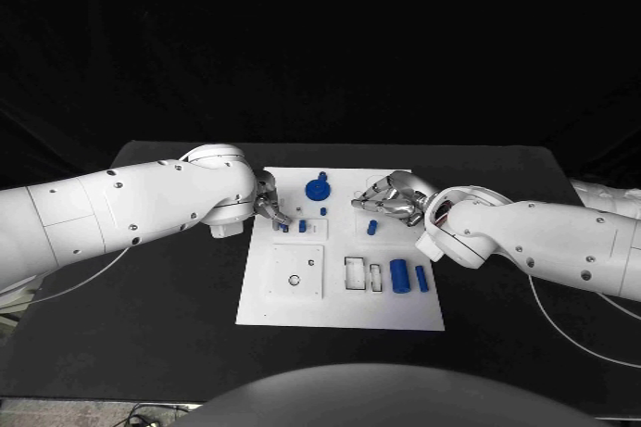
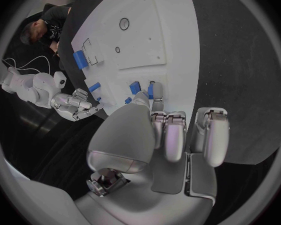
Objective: Assemble the parts on the task board
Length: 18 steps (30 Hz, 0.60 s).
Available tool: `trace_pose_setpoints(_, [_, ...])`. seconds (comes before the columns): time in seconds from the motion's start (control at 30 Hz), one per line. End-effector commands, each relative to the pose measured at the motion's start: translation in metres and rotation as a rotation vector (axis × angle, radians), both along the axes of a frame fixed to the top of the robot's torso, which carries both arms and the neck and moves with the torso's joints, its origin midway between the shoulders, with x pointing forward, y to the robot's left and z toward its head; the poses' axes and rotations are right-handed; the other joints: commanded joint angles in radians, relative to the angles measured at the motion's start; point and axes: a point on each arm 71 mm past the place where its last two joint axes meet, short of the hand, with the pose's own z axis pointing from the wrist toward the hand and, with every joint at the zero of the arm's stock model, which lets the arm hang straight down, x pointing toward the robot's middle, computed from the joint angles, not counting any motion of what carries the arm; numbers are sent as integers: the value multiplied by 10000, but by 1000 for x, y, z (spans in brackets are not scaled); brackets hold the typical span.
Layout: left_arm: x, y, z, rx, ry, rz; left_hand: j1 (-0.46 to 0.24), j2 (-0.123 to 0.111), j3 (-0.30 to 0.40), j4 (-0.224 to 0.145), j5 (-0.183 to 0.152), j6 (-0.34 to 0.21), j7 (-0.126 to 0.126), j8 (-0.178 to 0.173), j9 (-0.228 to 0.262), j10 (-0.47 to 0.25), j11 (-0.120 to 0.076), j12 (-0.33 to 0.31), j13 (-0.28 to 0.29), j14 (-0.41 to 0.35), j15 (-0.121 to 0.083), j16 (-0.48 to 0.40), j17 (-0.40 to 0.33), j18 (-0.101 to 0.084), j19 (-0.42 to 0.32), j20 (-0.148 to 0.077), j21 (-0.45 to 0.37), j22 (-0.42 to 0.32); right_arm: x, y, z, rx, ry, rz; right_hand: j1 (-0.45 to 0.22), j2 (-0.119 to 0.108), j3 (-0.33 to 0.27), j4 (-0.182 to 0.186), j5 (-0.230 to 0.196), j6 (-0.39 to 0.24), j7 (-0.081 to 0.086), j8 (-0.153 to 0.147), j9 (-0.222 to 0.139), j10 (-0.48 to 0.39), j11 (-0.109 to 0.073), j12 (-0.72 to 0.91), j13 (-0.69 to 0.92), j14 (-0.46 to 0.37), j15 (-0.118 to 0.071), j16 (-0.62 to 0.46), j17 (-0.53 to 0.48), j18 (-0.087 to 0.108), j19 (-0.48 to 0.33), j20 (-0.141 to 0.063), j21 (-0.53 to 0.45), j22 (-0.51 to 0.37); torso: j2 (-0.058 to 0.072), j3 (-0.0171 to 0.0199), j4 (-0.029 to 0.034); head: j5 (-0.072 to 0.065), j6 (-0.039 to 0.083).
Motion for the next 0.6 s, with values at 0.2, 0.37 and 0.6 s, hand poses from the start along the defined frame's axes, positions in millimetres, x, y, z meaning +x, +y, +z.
trace_pose_setpoints(0.2, [1,-3,-1,-83,68,-217,280,217,109,-41,15,64,-89,68,7,1561,-421,-52,326,1005,-1,26,2628,-76,1035,69,24,2634,-1,1,0,-37,-14,134,-21,-3,28,-5,44,-31,189,40,14,1074,76,39,2629,1044,68,41,2634,-143,1029,56,45,2635,-2,2,3,-16,2])
trace_pose_setpoints(0.37, [1,-4,-2,-66,156,-281,275,215,128,-42,15,63,-87,65,6,1561,-419,-52,326,1005,0,26,2628,-76,1035,69,24,2634,-1,1,0,-32,-14,145,-21,-3,28,-5,44,-31,189,40,14,1074,76,39,2629,1044,68,41,2634,-143,1029,56,45,2635,-5,2,3,-35,2])
trace_pose_setpoints(0.6, [0,-4,-3,-63,263,-323,270,213,146,-42,14,60,-85,60,5,1561,-417,-52,326,1005,1,26,2628,-76,1035,69,24,2634,-1,2,0,-28,-23,143,-21,-3,28,-5,44,-31,189,40,14,1074,76,39,2629,1044,68,41,2634,-143,1029,56,45,2635,-5,0,2,-34,2])
